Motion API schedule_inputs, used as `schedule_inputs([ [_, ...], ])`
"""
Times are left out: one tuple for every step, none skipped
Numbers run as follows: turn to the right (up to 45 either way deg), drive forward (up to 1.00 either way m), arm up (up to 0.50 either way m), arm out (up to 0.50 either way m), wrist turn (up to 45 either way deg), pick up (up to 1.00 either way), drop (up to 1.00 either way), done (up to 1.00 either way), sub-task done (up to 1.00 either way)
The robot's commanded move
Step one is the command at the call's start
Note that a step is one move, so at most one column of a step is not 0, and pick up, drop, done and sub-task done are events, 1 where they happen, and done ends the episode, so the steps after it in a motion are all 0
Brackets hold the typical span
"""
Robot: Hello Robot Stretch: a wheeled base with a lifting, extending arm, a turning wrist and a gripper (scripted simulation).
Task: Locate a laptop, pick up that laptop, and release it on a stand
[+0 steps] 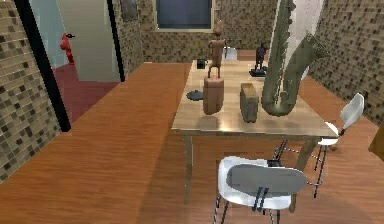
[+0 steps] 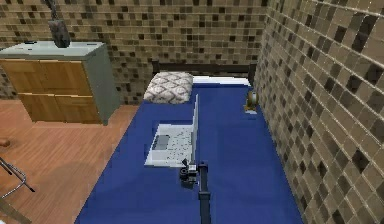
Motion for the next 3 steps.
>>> schedule_inputs([
  [0.0, 0.00, 0.10, 0.00, 0.0, 0.00, 0.00, 0.00, 0.00],
  [0.0, 0.00, 0.46, 0.00, 0.0, 0.00, 0.00, 0.00, 0.00],
  [0.0, 0.00, 0.00, 0.00, -45.0, 0.00, 0.00, 0.00, 0.00],
])
